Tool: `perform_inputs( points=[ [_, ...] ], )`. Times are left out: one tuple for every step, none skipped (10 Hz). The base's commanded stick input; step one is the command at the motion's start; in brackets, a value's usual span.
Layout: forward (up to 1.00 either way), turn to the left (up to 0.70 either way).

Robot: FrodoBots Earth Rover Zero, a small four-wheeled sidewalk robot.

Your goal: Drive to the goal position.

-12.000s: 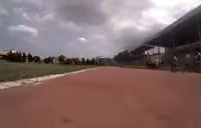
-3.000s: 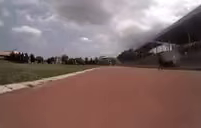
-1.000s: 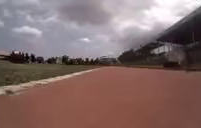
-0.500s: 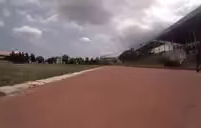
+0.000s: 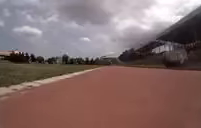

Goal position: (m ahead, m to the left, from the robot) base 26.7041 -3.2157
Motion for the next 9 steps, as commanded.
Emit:
perform_inputs(
  points=[
    [0.45,0.0],
    [0.45,0.0],
    [0.45,-0.03],
    [0.45,-0.21],
    [0.45,-0.27],
    [0.45,-0.27],
    [0.45,-0.27],
    [0.45,-0.27],
    [0.45,-0.27]
  ],
)
